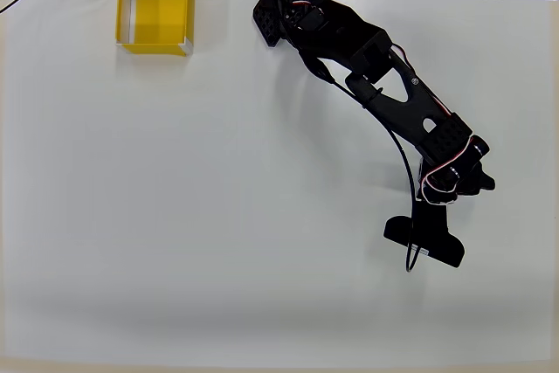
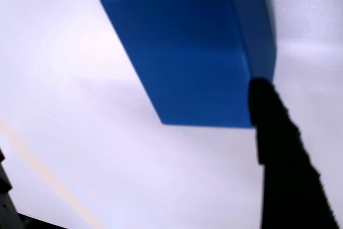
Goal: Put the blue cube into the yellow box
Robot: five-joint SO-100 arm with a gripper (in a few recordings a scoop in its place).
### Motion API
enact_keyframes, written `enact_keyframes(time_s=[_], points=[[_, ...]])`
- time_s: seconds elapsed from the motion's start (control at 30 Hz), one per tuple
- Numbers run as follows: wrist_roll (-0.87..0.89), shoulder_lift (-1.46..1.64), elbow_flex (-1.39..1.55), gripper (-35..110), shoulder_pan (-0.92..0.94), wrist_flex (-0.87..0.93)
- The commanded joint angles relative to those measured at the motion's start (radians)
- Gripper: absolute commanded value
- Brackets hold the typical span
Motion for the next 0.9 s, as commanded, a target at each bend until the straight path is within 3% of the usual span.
enact_keyframes(time_s=[0.0,0.4,0.87], points=[[-0.011,0.048,-0.103,51,-0.02,0.025],[-0.026,-0.023,-0.115,48,0.0,0.011],[-0.029,-0.071,-0.126,27,-0.003,-0.018]])
